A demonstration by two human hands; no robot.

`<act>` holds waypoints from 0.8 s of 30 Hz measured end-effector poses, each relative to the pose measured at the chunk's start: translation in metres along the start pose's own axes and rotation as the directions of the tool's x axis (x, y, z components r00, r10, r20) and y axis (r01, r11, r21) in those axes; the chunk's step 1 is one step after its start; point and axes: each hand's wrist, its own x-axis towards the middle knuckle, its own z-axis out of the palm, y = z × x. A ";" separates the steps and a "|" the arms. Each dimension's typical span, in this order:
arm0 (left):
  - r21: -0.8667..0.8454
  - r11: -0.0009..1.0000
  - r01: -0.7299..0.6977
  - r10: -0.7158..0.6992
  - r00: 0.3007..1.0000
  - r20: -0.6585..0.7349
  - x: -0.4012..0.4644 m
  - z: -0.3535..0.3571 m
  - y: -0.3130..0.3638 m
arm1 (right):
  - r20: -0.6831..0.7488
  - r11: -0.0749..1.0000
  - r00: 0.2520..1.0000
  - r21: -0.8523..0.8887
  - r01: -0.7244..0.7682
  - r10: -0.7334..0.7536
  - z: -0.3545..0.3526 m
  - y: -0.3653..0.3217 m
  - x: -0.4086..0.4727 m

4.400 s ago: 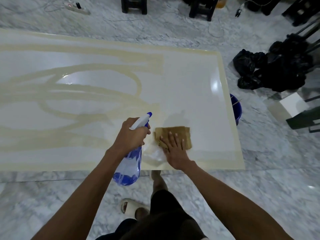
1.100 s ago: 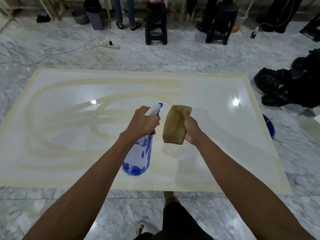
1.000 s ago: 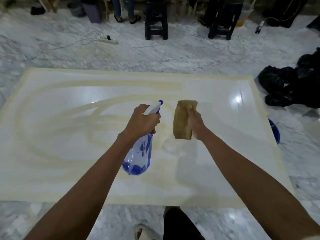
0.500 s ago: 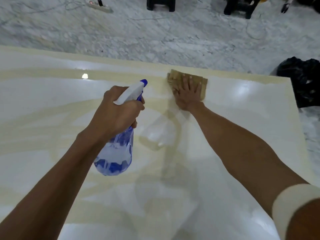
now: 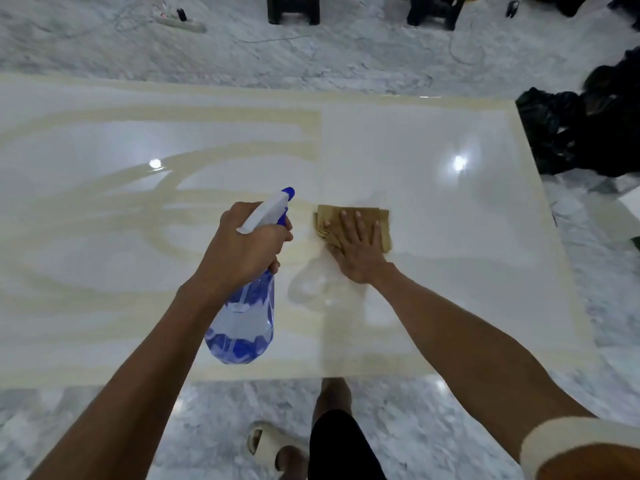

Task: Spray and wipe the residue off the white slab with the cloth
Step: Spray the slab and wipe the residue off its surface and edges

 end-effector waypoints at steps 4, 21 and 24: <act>0.012 1.000 -0.021 0.020 0.999 0.036 -0.059 -0.002 -0.022 | -0.011 1.000 1.000 0.000 0.004 -0.004 0.039 -0.017 -0.074; -0.036 0.997 -0.065 0.067 0.995 0.072 -0.065 -0.012 0.011 | 0.187 0.247 0.920 0.928 -0.281 0.345 -0.083 -0.013 -0.125; -0.041 0.996 -0.078 0.079 0.996 0.038 -0.019 -0.023 0.031 | 0.118 0.236 0.927 0.949 -0.211 0.355 -0.145 -0.001 -0.050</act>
